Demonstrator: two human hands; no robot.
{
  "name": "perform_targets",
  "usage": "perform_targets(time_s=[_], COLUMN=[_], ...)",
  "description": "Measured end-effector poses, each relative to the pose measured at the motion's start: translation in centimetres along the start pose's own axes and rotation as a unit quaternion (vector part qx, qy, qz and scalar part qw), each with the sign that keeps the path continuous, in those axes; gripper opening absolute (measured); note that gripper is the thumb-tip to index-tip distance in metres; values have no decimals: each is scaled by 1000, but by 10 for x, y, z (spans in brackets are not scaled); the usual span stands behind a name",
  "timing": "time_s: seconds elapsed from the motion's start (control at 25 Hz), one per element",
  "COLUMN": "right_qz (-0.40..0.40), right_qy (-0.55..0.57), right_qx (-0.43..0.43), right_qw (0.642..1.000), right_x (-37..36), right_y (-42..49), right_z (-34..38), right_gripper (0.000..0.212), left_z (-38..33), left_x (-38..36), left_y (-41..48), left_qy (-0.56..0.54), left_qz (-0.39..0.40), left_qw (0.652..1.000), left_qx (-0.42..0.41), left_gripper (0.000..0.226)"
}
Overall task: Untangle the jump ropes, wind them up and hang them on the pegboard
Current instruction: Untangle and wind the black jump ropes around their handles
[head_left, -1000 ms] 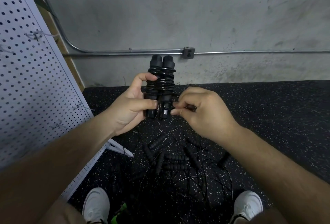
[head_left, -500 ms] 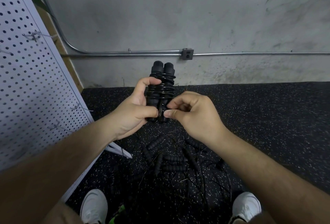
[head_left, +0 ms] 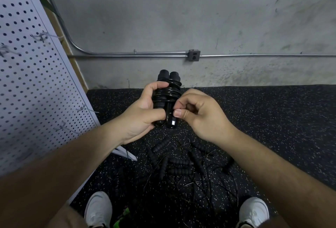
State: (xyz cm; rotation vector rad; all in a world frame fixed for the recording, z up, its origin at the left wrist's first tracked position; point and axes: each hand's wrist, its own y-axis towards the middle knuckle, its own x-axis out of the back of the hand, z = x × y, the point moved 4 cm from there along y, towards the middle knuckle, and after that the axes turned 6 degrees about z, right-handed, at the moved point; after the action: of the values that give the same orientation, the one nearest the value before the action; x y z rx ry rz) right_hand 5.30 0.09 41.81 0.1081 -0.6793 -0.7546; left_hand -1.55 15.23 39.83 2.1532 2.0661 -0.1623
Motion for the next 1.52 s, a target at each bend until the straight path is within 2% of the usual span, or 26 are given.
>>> perform_targets(time_s=[0.2,0.4,0.52,0.64,0.84,1.0,1.08,1.32,1.4,1.52], right_qz=[-44,-36,-61,-103,-116,-75,-87,-109,-127,-93], right_qy=[-75,17,23,-6,-99,-51,-60,-194,-219,-218], right_qx=[-36,-33,-37,-10,104,109,96,131,134,112], right_qw=[996,999,997,995,983,990,990,966,958,965], right_x=[-9,-7,-8,-11,-16,-7,-2,-12,-19,-18], right_y=[-8,-9,-11,-13,-14,-10,-12,-13,-11,-6], right_z=[1,5,4,7,18,20,18,21,23,23], right_gripper=[9,12,17,18,7,19,15,6,3,8], left_z=[6,-4,-6,-4,-4,-18,-22,-13,-6,-9], left_x=[-5,1,-5,-9,-8,1,5,-2,-1,5], left_y=[-1,-5,-6,-4,-4,-2,-2,-4,-4,-2], left_qy=[75,166,211,178,94,51,38,31,36,54], left_qz=[-35,-57,-36,-16,-15,-17,2,75,79,54], left_qw=[997,984,977,984,995,997,997,996,996,997], left_qx=[-5,-26,-17,-6,-3,-46,-60,-31,-14,-8], left_gripper=[77,68,69,74,75,76,78,74,72,74])
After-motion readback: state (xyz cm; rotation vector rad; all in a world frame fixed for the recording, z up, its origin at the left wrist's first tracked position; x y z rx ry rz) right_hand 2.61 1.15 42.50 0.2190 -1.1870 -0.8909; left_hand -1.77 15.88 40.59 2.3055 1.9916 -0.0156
